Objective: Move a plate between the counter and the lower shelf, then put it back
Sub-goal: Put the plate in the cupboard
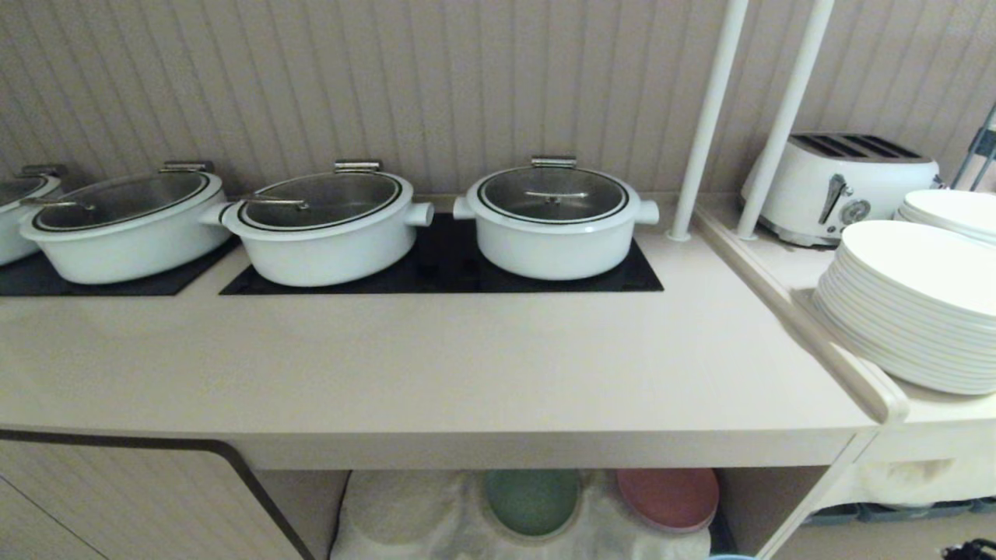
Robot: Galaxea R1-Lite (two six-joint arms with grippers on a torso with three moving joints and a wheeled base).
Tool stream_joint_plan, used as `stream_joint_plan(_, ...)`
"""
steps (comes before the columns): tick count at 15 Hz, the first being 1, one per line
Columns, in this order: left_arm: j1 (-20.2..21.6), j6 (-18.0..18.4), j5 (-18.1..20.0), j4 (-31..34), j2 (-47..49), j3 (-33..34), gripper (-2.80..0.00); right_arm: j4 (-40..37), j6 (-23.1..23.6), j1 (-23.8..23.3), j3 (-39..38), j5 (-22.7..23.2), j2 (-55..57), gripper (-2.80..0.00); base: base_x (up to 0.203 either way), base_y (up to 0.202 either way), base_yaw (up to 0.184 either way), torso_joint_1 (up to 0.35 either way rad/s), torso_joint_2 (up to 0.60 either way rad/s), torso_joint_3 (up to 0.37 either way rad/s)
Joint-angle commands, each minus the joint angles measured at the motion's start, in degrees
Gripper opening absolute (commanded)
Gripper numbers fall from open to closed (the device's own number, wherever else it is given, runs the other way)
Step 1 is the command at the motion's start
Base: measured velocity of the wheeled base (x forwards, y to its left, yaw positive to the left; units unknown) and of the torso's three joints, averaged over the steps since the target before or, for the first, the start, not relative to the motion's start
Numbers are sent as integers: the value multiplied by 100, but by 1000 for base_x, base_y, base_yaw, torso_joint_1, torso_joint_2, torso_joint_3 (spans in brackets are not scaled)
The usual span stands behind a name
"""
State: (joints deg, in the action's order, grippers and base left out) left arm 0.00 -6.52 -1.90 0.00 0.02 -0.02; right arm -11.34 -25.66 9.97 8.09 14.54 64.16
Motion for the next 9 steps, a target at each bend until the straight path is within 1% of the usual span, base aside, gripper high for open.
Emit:
stream_joint_plan(1, 0, -11, -3, 0, -2, -6, -280, -8, -18, 5, -1, 13, 9, -280, 0, 0, 0, -168, 349, 168)
stream_joint_plan(6, 0, -7, -3, 0, -2, -4, -280, -17, -18, 4, -10, 13, 0, -280, 0, 0, 0, -179, 370, 182)
stream_joint_plan(9, 0, -7, -3, 0, -2, -6, -280, -8, -18, 5, -36, 13, 0, -280, 0, 0, 0, -245, 507, 248)
